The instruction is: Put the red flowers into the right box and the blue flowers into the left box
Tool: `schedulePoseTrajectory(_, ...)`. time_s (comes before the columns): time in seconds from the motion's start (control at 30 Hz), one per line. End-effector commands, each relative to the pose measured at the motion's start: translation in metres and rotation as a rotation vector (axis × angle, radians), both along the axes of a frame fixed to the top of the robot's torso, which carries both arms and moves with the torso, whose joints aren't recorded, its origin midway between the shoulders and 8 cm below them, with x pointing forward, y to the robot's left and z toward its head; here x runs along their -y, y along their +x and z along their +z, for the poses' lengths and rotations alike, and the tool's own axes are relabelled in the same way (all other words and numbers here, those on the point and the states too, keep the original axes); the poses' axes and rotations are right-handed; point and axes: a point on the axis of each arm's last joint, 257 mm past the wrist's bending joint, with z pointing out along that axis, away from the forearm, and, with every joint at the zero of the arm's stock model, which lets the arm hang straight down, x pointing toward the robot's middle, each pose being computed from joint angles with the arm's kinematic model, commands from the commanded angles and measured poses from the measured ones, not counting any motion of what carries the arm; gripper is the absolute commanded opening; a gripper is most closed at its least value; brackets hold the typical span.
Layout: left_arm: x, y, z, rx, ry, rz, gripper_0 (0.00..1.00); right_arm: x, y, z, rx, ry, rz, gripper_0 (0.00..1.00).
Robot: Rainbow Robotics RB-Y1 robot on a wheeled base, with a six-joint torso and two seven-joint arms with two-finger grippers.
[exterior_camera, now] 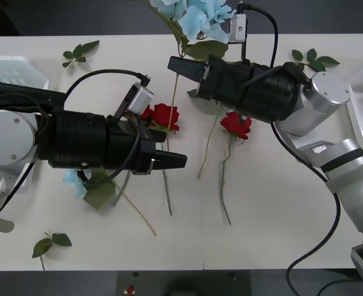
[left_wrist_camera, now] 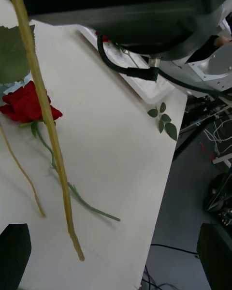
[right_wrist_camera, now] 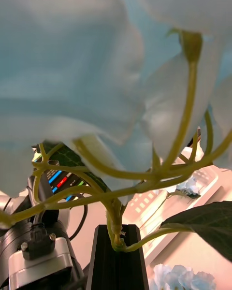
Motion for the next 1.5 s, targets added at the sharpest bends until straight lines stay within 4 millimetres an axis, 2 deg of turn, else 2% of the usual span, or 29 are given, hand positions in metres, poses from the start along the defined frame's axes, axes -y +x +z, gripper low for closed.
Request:
schedulePoseTrajectory(0.03,0.005,0.001,0.011,0.037,-0.040,0.002,1.00,-0.005,-0.004,0.019,0.047,0.026,0.012,0.00)
schedulePoseTrajectory(0.1,0.006,0.003,0.013,0.044,-0.046,0.010,1.00,-0.006,-0.005,0.021,0.037,0.038,0.014,0.00)
schedulePoseTrajectory(0.23,0.007,0.006,0.014,0.052,-0.051,0.020,0.83,-0.006,-0.004,0.023,0.029,0.049,0.014,0.00)
schedulePoseTrajectory(0.33,0.007,0.007,0.013,0.055,-0.045,0.023,0.37,-0.006,-0.005,0.022,0.028,0.048,0.016,0.00)
schedulePoseTrajectory(0.37,0.006,0.008,0.013,0.054,-0.046,0.025,0.00,-0.006,-0.005,0.023,0.030,0.050,0.015,0.00)
schedulePoseTrajectory(1.0,0.006,0.011,0.018,0.066,-0.054,0.032,0.00,-0.011,-0.008,0.018,0.023,0.042,0.029,0.00)
schedulePoseTrajectory(1.03,0.005,0.012,0.019,0.067,-0.054,0.035,0.00,-0.012,-0.009,0.018,0.024,0.042,0.030,0.12)
schedulePoseTrajectory(1.07,0.004,0.013,0.020,0.069,-0.056,0.036,0.00,-0.011,-0.008,0.017,0.023,0.041,0.027,0.40)
schedulePoseTrajectory(1.1,0.004,0.013,0.020,0.070,-0.056,0.037,0.00,-0.010,-0.007,0.017,0.024,0.039,0.024,0.54)
schedulePoseTrajectory(1.13,0.003,0.014,0.020,0.071,-0.054,0.040,0.00,-0.010,-0.007,0.017,0.024,0.039,0.024,0.60)
schedulePoseTrajectory(1.17,0.002,0.015,0.022,0.073,-0.058,0.044,0.00,-0.011,-0.008,0.018,0.026,0.040,0.025,0.73)
schedulePoseTrajectory(1.23,0.000,0.017,0.024,0.077,-0.061,0.049,0.00,-0.010,-0.007,0.017,0.026,0.038,0.023,0.88)
schedulePoseTrajectory(1.33,-0.005,0.021,0.027,0.090,-0.062,0.060,0.00,-0.010,-0.007,0.017,0.031,0.036,0.024,1.00)
schedulePoseTrajectory(1.5,-0.021,0.029,0.041,0.177,-0.024,0.095,0.00,-0.008,-0.006,0.016,0.038,0.030,0.018,1.00)
